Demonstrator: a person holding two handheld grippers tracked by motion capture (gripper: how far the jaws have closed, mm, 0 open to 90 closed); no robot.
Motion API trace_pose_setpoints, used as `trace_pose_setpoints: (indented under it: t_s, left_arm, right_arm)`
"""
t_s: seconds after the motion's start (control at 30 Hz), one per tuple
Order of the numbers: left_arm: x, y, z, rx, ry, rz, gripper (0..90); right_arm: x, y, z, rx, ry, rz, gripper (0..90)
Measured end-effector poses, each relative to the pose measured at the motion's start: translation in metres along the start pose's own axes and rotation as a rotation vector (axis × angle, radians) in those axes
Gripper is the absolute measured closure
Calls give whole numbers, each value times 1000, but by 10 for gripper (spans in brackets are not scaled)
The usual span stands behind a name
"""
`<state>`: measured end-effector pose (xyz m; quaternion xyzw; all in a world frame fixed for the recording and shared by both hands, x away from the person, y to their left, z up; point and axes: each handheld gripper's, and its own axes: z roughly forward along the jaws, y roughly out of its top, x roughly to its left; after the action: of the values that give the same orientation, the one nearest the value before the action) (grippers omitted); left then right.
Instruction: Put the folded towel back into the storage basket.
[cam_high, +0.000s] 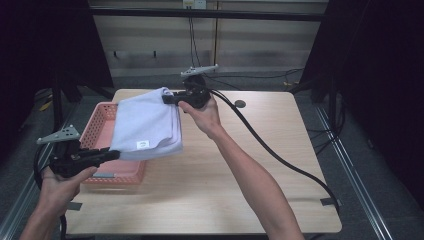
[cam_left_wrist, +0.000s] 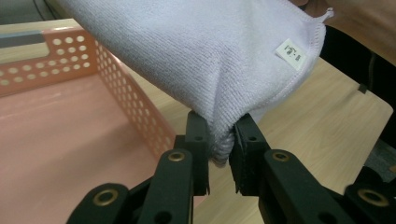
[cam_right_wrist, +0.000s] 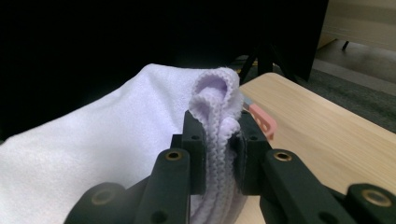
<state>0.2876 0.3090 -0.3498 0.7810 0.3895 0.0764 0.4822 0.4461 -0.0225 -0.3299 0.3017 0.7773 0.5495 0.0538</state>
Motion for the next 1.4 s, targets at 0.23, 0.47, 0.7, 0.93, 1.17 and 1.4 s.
trace_pose_setpoints:
  t_s: [0.23,0.47,0.7,0.93,1.17,1.4]
  left_arm:
    - [13,0,-12,-30,31,-22,788]
    - [29,0,-25,-41,61,-48,789]
    - [49,-11,-32,-33,89,-98,789]
    - [60,-25,-36,-16,104,-122,789]
    - [74,-36,-38,-2,136,-152,789]
    - [83,-46,-35,17,150,-182,789]
  right_arm:
    - [4,13,18,1,7,-3,776]
    - [7,23,40,0,12,11,775]
    - [15,28,63,20,5,6,776]
    - [20,21,85,54,18,8,775]
    - [24,16,101,54,18,24,775]
    - [25,7,118,85,17,23,775]
